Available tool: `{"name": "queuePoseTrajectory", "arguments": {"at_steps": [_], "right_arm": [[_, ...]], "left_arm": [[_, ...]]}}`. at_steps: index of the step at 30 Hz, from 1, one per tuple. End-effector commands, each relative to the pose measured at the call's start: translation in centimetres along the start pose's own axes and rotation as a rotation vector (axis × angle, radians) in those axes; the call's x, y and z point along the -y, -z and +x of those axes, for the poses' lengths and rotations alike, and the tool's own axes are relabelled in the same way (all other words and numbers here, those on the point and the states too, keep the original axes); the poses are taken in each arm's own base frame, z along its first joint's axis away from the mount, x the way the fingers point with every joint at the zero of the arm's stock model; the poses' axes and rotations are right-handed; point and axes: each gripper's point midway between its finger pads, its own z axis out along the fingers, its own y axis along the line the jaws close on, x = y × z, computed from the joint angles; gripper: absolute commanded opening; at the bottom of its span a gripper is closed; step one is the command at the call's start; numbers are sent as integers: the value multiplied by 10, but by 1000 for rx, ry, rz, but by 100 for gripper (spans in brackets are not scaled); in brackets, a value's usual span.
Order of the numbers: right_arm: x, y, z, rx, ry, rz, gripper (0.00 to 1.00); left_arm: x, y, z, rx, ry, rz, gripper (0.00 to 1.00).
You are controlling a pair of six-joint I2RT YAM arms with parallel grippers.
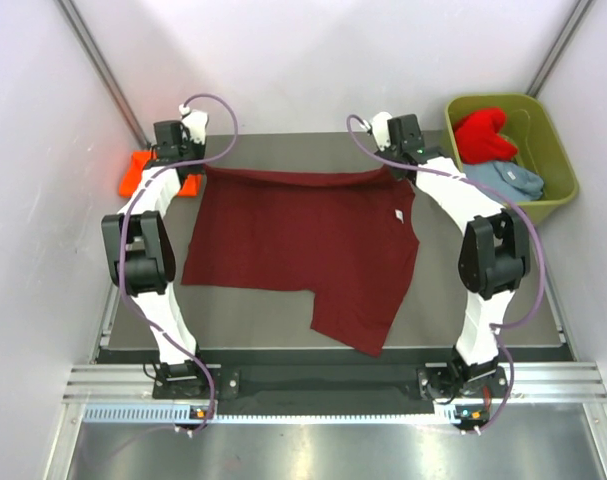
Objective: Fold and stack the t-shirts
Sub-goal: Fold the tshirt
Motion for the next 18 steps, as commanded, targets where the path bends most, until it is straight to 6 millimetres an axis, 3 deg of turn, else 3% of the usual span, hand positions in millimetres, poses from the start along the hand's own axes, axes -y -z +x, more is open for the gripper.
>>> {"name": "queuePoseTrajectory", "arguments": {"at_steps": [1,18], "right_arm": [[10,36,-25,90,-34,16,0],[-5,51,6,43,-10,-18,0]], "left_arm": [[-6,25,-26,68,13,-14,0],[16,40,3,-27,25,78,0]]}}
